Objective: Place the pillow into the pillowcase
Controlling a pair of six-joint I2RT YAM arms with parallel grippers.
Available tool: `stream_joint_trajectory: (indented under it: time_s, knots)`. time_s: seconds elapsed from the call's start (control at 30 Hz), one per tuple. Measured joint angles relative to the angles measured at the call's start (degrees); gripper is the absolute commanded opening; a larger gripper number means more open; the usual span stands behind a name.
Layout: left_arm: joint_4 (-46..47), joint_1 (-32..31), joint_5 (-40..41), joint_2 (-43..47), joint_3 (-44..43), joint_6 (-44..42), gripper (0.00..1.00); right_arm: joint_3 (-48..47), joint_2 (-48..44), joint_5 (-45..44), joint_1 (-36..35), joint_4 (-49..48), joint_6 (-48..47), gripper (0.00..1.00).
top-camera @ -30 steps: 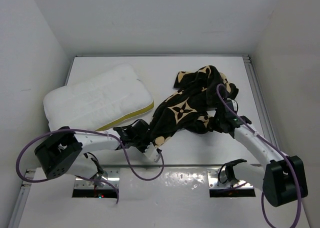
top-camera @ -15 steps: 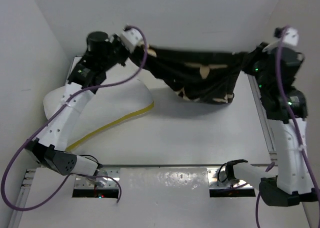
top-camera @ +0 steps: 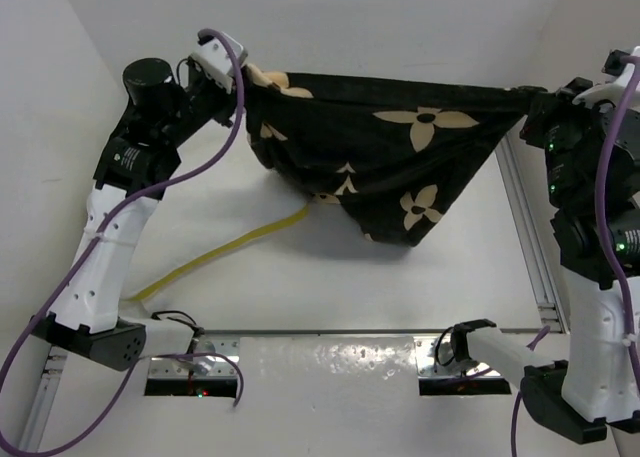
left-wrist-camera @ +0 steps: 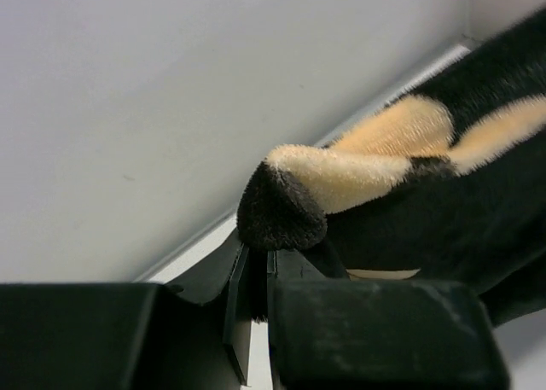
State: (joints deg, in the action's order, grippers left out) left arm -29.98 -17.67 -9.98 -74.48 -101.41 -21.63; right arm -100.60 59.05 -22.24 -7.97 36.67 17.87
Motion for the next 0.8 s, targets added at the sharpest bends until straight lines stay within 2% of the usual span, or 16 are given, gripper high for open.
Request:
stream_joint_trajectory:
  time_s: [0.13, 0.27, 0.4, 0.43, 0.47, 0.5, 0.67, 0.8]
  knots:
    - [-3.50, -2.51, -6.84, 1.95, 5.25, -4.44, 0.00, -0.52, 1.22, -1.97, 0.07, 1.05, -1.33, 0.00]
    - [-10.58, -7.76, -16.46, 4.66, 12.50, -12.02, 0.00, -5.22, 4.48, -2.73, 0.28, 2.25, -2.47, 0.00]
    - [-14.78, -12.02, -22.95, 9.86, 23.58, -17.75, 0.00, -10.49, 10.25, 1.66, -0.13, 0.52, -0.26, 0.00]
    - [-15.47, -12.59, -23.85, 11.08, 26.08, -19.12, 0.17, -10.58, 11.85, 3.28, -1.20, -0.70, 0.85, 0.00]
    - [-16.85, -12.87, -24.52, 12.20, 28.30, -21.14, 0.43, -10.49, 13.70, 4.90, -2.71, -1.75, 2.05, 0.00]
    - [-18.51, -13.07, -24.92, 13.07, 30.21, -23.37, 0.99, -10.23, 15.93, 6.19, -5.01, -2.84, 2.99, 0.00]
    - [-24.04, -12.83, -22.99, 14.56, 35.60, -27.96, 1.00, -9.81, 33.20, 10.21, -19.02, -7.19, 5.84, 0.00]
    - [-19.96, -10.27, -17.90, 16.59, 37.81, -23.30, 1.00, -13.75, 51.87, 14.71, -28.79, -7.67, 7.41, 0.00]
